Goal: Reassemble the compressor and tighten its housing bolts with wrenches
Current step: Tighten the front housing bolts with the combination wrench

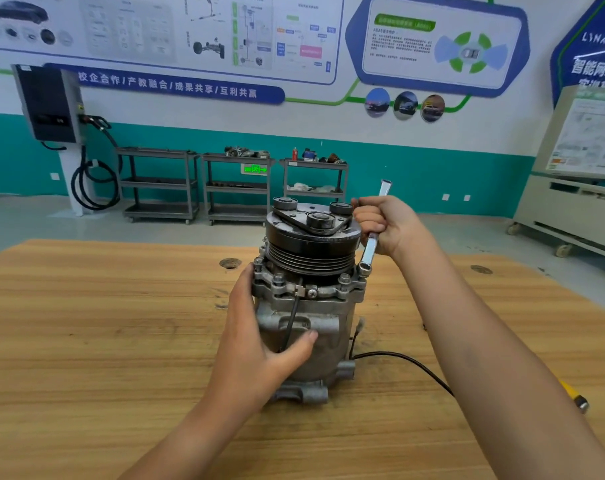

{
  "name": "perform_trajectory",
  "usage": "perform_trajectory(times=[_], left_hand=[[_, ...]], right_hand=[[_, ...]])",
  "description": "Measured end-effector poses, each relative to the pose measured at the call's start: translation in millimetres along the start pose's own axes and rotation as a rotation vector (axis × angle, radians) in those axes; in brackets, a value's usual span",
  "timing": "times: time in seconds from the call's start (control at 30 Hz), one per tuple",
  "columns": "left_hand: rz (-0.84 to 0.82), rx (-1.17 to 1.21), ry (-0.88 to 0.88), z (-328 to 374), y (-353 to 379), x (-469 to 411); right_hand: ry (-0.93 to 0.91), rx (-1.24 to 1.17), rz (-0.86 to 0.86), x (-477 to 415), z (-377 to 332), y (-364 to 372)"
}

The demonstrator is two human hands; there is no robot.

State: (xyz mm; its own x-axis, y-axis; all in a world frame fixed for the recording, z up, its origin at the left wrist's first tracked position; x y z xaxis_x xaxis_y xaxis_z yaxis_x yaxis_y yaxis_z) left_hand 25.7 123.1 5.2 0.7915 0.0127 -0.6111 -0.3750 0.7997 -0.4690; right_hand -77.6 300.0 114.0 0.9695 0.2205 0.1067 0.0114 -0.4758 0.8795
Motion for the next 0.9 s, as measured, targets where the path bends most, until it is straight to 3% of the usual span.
perform_trajectory(times=[0.17, 0.43, 0.7, 0.9], left_hand=[[0.009, 0.001, -0.011, 1, 0, 0], [0.020, 0.000, -0.012, 1, 1, 1], [0.020, 0.004, -0.035, 3, 1, 1], [0.005, -0.005, -0.043, 4, 1, 1]], right_hand=[[-0.118, 0.106, 0.066, -8, 8, -1], [-0.119, -0.395, 0.017, 3, 4, -36], [-0.447, -0.521, 0.145, 38, -1, -57], [-0.821, -0.382, 0.187, 77, 8, -62]])
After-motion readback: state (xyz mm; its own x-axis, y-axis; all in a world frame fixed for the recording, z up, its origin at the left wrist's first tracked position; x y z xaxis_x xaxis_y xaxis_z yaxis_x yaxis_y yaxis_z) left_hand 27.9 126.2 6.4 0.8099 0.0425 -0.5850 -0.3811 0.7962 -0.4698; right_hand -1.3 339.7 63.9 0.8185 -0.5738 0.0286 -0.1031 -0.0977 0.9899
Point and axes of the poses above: each hand's wrist, its own x-axis away from the middle knuckle, its own y-axis out of the palm, z = x × y, the point moved 4 cm from there along -x, towards the middle knuckle, and after that the axes turned 15 degrees about -x, right-handed, at the moved point
